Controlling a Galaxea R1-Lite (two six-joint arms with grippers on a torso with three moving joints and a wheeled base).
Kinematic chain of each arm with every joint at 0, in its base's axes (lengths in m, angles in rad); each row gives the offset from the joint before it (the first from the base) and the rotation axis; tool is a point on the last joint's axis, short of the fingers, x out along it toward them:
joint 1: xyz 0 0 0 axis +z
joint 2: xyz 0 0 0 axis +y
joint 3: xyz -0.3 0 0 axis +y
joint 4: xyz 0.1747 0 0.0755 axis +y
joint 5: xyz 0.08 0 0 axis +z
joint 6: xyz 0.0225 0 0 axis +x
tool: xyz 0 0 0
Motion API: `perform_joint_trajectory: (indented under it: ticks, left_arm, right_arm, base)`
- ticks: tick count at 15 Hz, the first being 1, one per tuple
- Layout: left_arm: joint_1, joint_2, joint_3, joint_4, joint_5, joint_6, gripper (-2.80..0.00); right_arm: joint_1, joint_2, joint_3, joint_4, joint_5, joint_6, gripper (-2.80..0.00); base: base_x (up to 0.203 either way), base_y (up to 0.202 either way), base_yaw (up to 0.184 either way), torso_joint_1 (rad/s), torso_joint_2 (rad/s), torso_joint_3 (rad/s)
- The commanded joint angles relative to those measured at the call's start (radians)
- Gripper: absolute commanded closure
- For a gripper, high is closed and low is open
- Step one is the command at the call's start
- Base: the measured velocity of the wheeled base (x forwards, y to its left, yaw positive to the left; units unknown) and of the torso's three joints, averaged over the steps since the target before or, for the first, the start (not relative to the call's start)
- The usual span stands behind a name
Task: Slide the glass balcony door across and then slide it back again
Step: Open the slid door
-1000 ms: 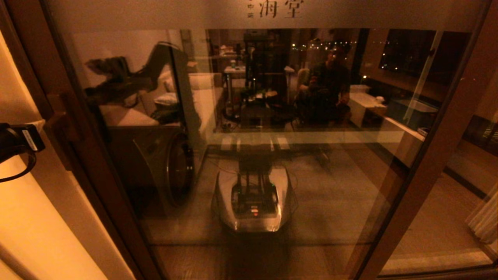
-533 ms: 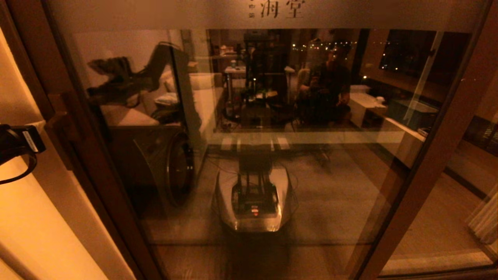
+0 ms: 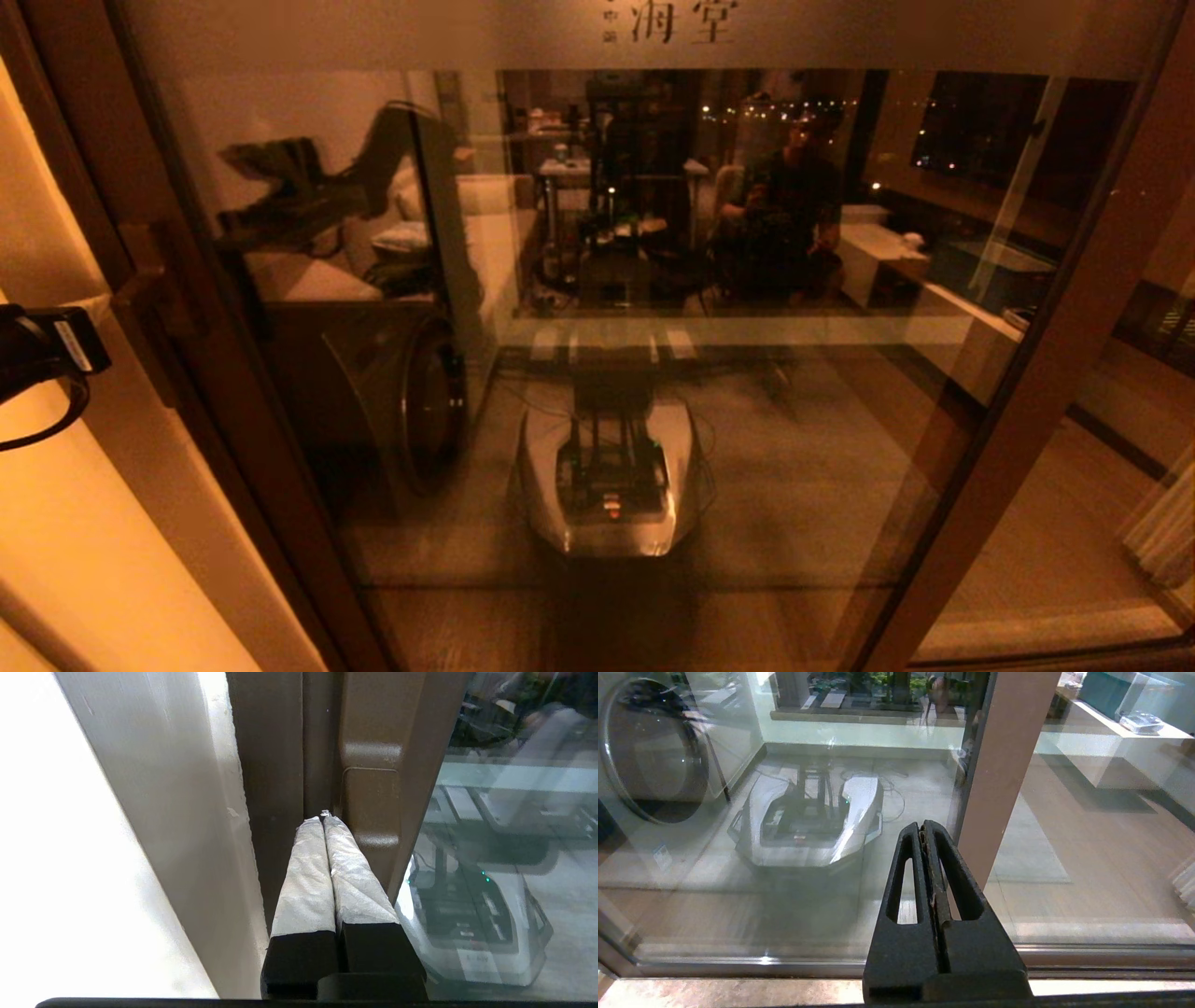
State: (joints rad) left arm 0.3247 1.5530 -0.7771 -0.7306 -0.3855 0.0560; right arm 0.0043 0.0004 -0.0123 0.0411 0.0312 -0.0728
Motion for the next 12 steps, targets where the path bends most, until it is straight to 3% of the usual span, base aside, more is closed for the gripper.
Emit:
perform_joint_trajectory:
  ticks: [1,12]
  left_arm:
    - [-0.006,-0.005,0.001,-0.004,-0.009,0.001,0.00]
    - [-0.029,-0.007,0.002,-0.006,0.019,0.004,0.00]
  right_arm:
    - [0.000,0.001,0.000,0.000,0.000,-0.001,0.00]
    - [0.000,0.001,0.000,0.000,0.001,-0.001,0.00]
  base:
    - [0.000,0.000,0.000,0.000,0.00,0.000]
    - [0.000,0.000,0.000,0.000,0.00,0.000]
